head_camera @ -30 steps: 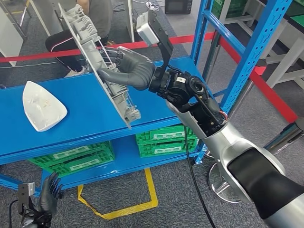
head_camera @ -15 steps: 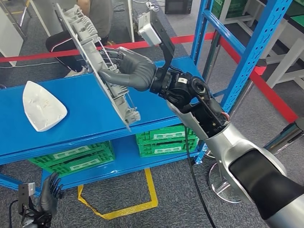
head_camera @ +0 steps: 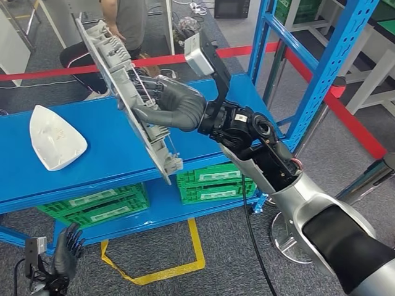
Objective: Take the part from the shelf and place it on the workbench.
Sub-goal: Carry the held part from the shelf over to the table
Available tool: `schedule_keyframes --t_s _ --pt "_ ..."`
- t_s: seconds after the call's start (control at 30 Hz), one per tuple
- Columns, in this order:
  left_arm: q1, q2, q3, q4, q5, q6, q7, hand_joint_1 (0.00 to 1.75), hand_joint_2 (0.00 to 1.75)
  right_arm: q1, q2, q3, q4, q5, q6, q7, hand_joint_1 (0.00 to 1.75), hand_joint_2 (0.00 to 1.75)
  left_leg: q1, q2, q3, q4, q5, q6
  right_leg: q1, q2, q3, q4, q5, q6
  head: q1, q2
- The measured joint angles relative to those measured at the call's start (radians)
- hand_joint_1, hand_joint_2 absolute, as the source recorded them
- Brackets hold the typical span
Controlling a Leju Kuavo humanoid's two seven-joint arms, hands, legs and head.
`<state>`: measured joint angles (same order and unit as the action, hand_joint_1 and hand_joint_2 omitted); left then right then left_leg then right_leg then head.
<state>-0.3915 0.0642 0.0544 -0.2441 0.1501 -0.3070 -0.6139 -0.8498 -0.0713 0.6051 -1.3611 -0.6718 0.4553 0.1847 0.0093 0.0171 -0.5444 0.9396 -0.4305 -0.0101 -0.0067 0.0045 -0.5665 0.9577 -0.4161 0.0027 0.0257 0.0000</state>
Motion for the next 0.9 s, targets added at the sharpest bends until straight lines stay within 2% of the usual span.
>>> schedule_keyframes --t_s 0.33,0.9 --pt "-0.004 -0.001 -0.011 0.0 0.007 0.0 0.01 0.0 0.0 -0.003 0.002 0.007 0.002 0.029 -0.007 -0.036 1.75 1.75 0.0 0.0 0.0 0.0 0.0 0.0 0.0 0.0 0.0 0.0 0.0 0.0 0.0 0.0" --pt "-0.004 -0.001 -0.013 0.0 0.008 0.0 0.014 0.0 0.0 -0.007 0.003 0.007 0.004 0.03 -0.015 -0.05 1.75 1.75 0.0 0.0 0.0 0.0 0.0 0.0 0.0 0.0 0.0 0.0 0.0 0.0 0.0 0.0"
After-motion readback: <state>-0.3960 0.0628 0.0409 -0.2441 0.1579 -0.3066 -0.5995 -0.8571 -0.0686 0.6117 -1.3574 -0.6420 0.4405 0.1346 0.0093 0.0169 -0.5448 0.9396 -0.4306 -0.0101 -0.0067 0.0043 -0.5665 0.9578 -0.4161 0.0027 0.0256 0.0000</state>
